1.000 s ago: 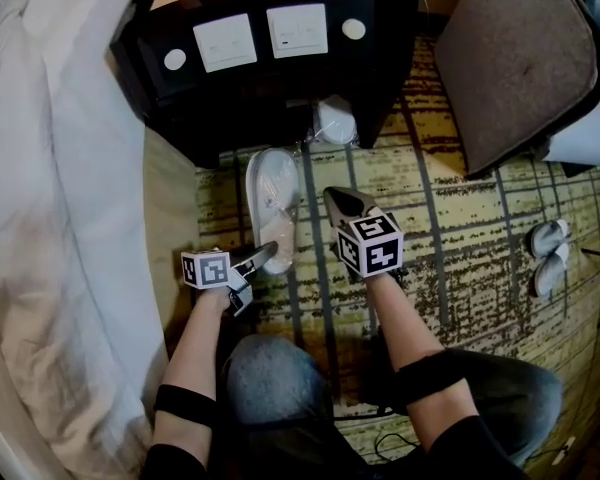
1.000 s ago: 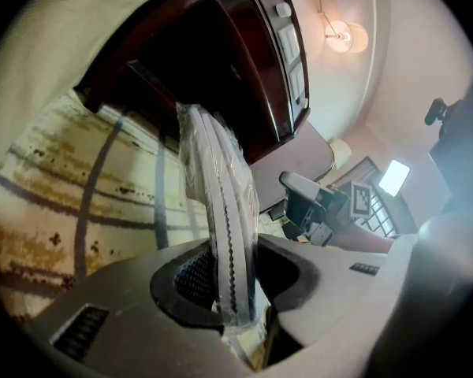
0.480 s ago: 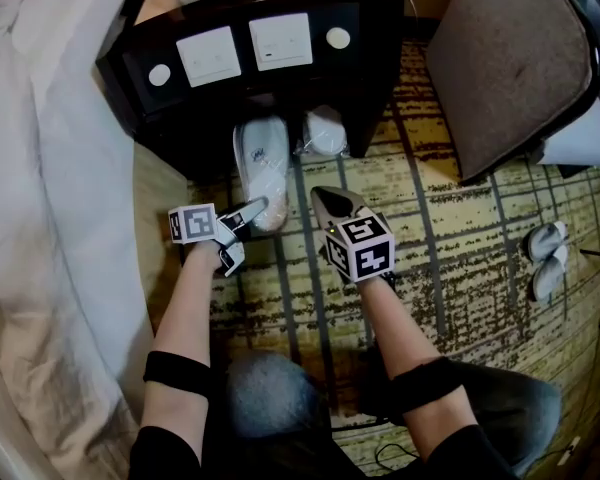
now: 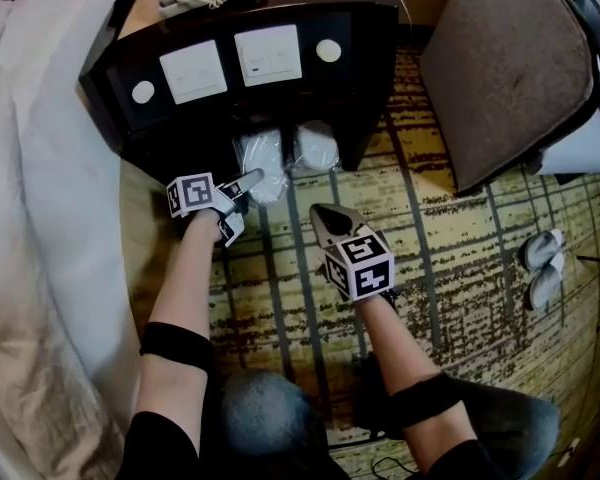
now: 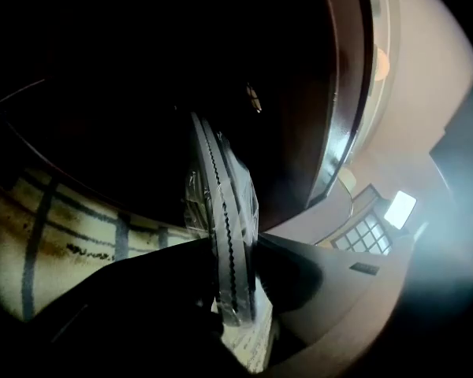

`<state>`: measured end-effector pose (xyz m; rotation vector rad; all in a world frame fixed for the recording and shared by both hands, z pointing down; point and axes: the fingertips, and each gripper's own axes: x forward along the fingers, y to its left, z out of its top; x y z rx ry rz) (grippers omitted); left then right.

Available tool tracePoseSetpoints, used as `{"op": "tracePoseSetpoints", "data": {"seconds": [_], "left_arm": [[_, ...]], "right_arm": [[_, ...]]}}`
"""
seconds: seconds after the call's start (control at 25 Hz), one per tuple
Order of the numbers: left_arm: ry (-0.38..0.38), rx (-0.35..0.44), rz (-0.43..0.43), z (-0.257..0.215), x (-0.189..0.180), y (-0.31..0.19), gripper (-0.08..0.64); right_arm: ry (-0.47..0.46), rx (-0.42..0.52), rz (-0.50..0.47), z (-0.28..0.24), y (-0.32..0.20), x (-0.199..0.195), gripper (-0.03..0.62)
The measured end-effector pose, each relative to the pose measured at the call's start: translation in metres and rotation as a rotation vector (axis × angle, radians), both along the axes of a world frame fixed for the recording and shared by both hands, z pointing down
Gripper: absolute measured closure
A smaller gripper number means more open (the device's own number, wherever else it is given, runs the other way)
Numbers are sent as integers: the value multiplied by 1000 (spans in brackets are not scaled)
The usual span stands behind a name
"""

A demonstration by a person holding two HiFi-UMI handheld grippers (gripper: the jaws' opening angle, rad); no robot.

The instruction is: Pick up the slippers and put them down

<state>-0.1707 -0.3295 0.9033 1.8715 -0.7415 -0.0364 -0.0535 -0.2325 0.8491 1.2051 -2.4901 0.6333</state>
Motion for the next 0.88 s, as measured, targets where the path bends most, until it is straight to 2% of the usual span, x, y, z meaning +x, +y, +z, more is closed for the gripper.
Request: {"op": "tracePoseSetpoints", "data": {"seconds": [0.24, 0.44, 0.68, 0.76, 0.84, 0.88], "left_arm": [[65, -38, -138, 2, -7, -36, 449], [64, -61, -222, 8, -20, -50, 448], [51, -90, -277, 14, -32, -56, 441], [25, -99, -325, 19, -40, -58, 420], [-24, -95, -362, 24, -47, -58, 331], [-43, -89, -376, 24, -49, -57, 323]], "right_arm": [[-2, -1, 4, 4, -4, 3, 586], [-9, -1, 6, 6, -8, 5, 586], [-14, -7, 3, 10, -9, 3, 586], [-14, -5, 1, 9, -10, 0, 586], [-16, -3, 2, 8, -12, -1, 586], [-17, -3, 2, 9, -12, -2, 586]]}}
